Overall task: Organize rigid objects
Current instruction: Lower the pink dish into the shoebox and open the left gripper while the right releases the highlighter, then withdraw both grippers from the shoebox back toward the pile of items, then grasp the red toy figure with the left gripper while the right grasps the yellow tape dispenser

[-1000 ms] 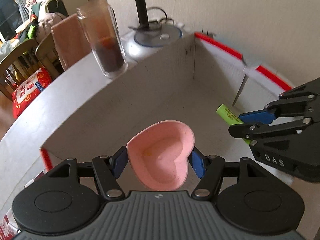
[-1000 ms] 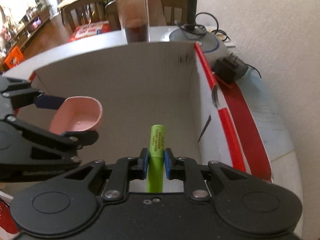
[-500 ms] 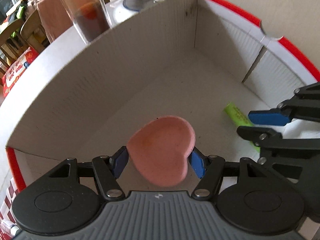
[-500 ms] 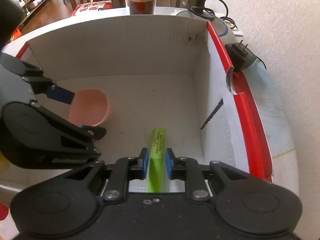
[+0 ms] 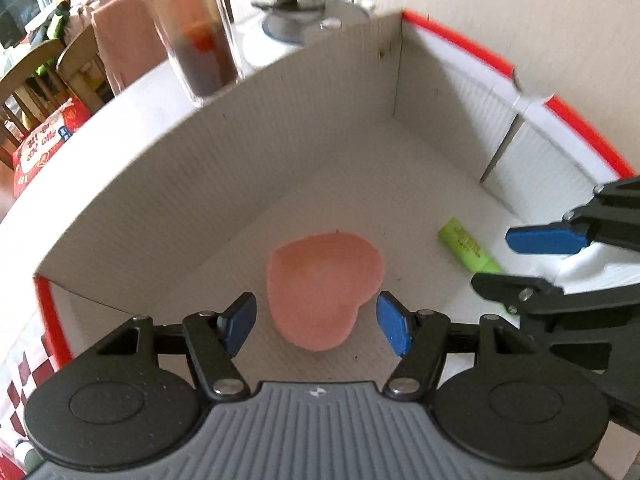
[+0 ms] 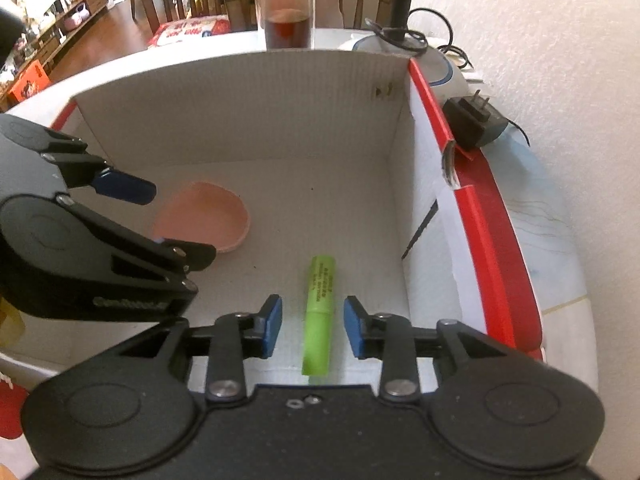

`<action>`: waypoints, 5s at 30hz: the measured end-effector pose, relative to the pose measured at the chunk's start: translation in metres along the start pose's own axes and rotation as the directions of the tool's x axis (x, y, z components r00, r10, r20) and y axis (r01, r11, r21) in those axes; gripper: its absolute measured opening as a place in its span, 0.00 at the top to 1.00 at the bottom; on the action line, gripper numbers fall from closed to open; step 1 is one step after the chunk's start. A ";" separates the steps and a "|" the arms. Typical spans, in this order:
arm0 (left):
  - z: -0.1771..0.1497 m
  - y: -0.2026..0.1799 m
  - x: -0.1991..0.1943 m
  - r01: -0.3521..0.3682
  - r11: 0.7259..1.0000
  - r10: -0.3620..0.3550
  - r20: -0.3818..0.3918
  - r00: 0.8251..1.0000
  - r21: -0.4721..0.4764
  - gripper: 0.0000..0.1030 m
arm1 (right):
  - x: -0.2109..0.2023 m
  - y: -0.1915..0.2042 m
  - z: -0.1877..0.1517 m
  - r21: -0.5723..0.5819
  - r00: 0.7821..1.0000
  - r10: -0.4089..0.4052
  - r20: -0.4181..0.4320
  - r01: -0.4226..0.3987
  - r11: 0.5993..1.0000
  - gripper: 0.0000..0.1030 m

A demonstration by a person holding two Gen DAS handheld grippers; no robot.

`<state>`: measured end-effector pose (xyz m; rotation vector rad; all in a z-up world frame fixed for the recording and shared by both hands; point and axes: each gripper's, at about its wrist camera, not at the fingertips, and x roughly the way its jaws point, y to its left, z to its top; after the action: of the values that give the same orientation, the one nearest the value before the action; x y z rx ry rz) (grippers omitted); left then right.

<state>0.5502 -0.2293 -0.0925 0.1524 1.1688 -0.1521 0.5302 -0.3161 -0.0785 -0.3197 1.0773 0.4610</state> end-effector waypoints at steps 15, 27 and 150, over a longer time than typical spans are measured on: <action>-0.024 0.016 -0.075 0.008 0.997 0.004 0.167 0.986 -0.074 0.36 | -0.052 0.015 -0.008 -0.014 0.992 0.038 0.121 -0.037 0.999 0.47; -0.079 0.033 -0.146 0.035 0.996 -0.008 0.305 0.952 -0.083 0.36 | -0.102 0.055 -0.028 -0.016 0.974 0.053 0.219 -0.051 0.999 0.34; -0.423 0.170 -0.146 0.016 0.977 0.065 0.365 0.929 -0.215 0.66 | -0.066 0.327 -0.104 -0.074 0.964 0.162 0.210 -0.149 0.986 0.51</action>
<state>0.1462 0.0264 -0.1130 -0.0527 0.7974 -0.0282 0.2582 -0.0961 -0.0750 -0.2304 0.8812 0.6534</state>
